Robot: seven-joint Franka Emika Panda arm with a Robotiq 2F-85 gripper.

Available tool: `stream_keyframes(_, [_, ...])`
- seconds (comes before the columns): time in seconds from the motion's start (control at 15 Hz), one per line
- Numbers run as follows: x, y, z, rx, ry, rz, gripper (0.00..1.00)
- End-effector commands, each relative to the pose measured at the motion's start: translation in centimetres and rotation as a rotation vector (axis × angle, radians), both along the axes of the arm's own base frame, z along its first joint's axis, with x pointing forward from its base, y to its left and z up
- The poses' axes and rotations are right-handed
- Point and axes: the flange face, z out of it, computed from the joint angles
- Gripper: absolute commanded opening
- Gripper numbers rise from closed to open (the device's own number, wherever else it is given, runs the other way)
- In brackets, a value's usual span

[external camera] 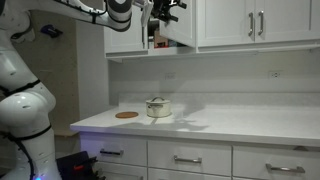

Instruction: Close the open upper cabinet door

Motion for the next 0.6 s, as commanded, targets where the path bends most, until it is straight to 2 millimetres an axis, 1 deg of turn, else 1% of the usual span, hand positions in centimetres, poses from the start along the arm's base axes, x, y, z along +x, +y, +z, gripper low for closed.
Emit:
stream_keyframes(0.0, [0.2, 0.4, 0.0, -0.026, -0.037, 0.027, 0.58])
stream_keyframes(0.07, [0.3, 0.6, 0.2, -0.028, -0.04, 0.031, 0.49])
stream_keyframes(0.33, [0.4, 1.2, 0.5, -0.036, -0.054, 0.049, 0.19])
stream_keyframes(0.47, [0.4, 1.6, 0.7, -0.042, -0.066, 0.064, 0.05])
stream_keyframes(0.53, [0.4, 1.9, 0.6, -0.049, -0.076, 0.076, 0.0])
